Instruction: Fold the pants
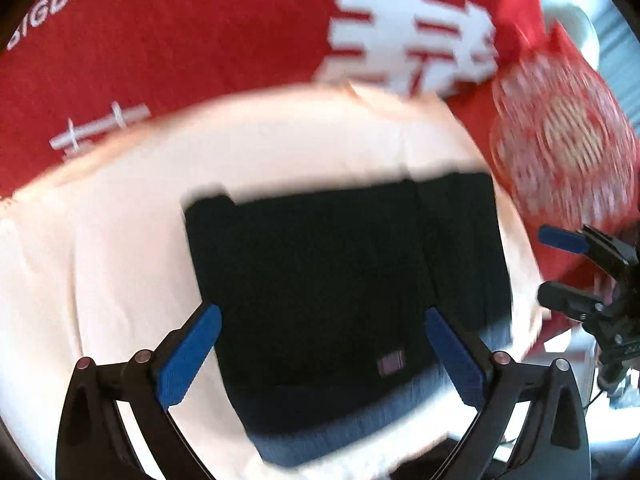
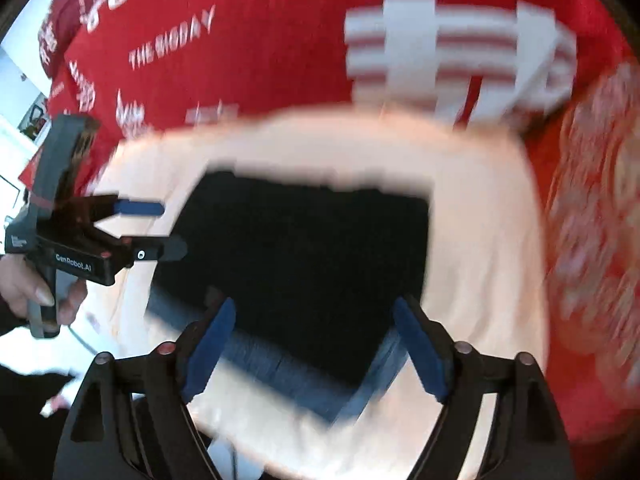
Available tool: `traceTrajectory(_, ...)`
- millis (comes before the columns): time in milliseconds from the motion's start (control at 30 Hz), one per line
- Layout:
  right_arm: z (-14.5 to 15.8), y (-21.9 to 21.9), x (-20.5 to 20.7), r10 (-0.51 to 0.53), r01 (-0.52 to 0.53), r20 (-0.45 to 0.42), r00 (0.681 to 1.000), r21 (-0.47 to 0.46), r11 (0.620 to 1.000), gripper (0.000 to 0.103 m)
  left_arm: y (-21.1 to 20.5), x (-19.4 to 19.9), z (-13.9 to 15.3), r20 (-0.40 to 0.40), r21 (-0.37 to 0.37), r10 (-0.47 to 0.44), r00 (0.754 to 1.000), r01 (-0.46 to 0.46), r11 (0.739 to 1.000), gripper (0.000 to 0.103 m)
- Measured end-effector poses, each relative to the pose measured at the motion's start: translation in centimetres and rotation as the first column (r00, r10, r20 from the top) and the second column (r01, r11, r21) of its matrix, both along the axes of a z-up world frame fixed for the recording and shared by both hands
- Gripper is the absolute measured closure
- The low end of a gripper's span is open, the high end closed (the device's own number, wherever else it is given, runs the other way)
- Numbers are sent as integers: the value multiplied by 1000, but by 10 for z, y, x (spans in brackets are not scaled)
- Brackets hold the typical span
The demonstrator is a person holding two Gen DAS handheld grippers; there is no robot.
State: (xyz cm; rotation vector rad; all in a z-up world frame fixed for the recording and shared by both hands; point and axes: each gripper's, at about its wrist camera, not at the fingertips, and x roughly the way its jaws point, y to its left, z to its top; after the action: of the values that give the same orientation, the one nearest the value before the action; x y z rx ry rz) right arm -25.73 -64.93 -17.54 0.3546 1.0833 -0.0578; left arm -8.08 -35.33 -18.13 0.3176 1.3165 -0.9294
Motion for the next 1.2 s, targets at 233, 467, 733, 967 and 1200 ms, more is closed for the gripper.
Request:
traceTrajectory(233, -47, -13, 75, 51, -50, -12, 999, 99, 994, 18, -52, 23, -48, -47, 73, 10, 999, -7, 997, 1)
traceTrajectory(467, -96, -25, 72, 5, 17, -134, 991, 163, 986, 17, -54, 3, -69, 16, 135, -86, 996, 83, 987, 1)
traceTrajectory(733, -17, 30, 32, 103, -105, 28, 994, 83, 991, 14, -18, -29, -17, -17, 33, -10, 1000, 11, 999, 1)
traceTrajectory(967, -70, 79, 18, 229, -223, -125, 965, 61, 973, 14, -17, -68, -54, 7, 182, -104, 995, 101, 978, 1)
traceTrajectory(1200, -44, 92, -6, 103, -89, -142, 984, 103, 991, 14, 14, -92, -36, -50, 235, 17, 999, -4, 972, 1)
